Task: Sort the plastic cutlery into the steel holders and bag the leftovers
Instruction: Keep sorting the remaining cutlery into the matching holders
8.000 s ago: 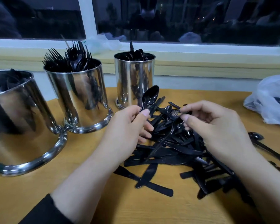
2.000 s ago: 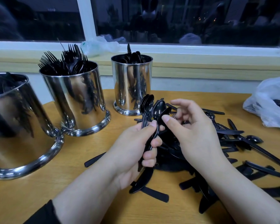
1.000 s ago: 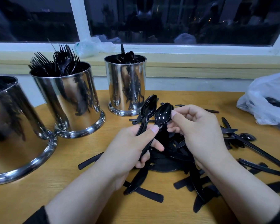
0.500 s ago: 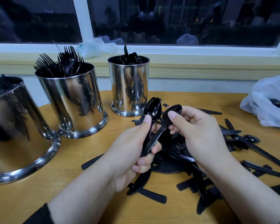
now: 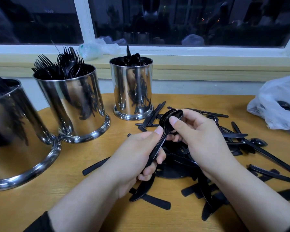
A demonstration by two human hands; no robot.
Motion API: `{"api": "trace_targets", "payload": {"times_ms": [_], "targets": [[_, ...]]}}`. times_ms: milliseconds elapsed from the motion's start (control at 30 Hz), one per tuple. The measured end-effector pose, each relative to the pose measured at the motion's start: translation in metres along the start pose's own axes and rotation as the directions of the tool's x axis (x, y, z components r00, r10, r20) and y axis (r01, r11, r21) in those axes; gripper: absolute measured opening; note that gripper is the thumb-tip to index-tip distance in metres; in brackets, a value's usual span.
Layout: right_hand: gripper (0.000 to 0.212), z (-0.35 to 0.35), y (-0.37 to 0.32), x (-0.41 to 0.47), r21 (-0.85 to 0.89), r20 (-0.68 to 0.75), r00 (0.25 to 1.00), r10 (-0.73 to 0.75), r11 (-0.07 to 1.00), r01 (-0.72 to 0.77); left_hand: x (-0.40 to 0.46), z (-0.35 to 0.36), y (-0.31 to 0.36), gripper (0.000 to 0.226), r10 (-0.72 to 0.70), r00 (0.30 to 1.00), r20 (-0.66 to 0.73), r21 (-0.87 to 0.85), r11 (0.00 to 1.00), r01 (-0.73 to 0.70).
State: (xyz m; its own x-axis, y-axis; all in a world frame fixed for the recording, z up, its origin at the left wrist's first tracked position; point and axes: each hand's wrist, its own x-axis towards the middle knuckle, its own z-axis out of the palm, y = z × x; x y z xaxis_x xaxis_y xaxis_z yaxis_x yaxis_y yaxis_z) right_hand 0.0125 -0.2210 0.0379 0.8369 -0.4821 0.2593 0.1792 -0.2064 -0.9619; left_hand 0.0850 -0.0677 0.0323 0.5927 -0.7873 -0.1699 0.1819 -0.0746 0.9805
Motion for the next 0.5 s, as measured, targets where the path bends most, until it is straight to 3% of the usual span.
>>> {"api": "trace_targets", "payload": {"times_ms": [100,200,300,367,500], "targets": [[0.009,0.001,0.0,-0.001,0.046,0.02,0.999,0.037,0.998,-0.038,-0.003,0.003,0.003,0.055,-0.012,1.0,-0.005,0.076,0.997,0.012],[0.007,-0.001,-0.001,-0.001,0.029,-0.012,0.999,0.032,0.999,-0.032,-0.004,0.006,0.007,0.046,0.018,1.0,0.003,0.14,0.99,-0.018],[0.006,-0.003,-0.001,0.001,0.019,-0.071,0.997,0.019,1.0,-0.017,0.003,-0.001,0.003,0.025,0.167,0.984,-0.06,0.323,0.936,-0.139],[0.008,-0.002,0.0,0.001,0.043,-0.098,0.995,0.03,0.999,-0.026,0.007,-0.007,-0.002,0.024,0.272,0.96,-0.063,0.469,0.857,-0.212],[0.015,0.003,-0.008,0.002,0.12,-0.073,0.995,0.061,0.991,-0.052,0.005,-0.013,0.001,0.023,0.306,0.951,-0.038,0.429,0.865,-0.261]]}}
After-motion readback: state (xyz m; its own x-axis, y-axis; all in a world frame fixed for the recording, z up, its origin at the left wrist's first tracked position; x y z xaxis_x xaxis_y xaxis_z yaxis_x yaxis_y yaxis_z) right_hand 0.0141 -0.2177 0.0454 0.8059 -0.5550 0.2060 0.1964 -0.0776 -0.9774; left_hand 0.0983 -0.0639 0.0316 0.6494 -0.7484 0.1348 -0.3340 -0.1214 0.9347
